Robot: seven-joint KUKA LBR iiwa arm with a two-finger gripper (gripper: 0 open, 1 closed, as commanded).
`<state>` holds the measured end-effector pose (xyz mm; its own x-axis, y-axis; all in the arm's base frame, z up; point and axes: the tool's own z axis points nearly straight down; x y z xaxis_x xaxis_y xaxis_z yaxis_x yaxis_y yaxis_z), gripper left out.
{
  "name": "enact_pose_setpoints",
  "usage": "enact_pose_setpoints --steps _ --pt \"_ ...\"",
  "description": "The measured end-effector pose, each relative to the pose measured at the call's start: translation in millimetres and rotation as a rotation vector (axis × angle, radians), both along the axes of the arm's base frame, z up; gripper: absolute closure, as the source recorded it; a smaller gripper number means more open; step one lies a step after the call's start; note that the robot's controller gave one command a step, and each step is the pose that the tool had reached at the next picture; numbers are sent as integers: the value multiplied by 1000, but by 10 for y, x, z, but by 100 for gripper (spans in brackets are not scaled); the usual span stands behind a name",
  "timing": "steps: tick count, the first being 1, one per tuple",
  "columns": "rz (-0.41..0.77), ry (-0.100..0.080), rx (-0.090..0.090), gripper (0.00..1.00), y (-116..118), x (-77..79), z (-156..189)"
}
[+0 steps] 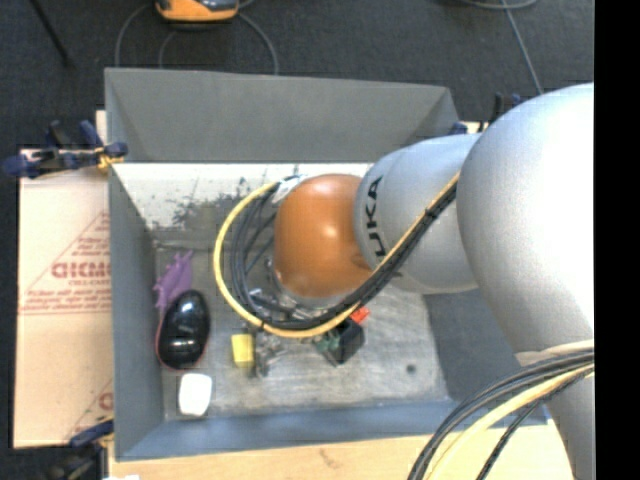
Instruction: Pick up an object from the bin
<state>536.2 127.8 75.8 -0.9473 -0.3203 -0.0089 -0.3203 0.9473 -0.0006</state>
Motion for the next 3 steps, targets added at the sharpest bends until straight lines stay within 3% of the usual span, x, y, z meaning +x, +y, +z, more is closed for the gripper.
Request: enact_pose_setpoints --steps 3 --pt "-2 7 -2 100 -8 -12 102"
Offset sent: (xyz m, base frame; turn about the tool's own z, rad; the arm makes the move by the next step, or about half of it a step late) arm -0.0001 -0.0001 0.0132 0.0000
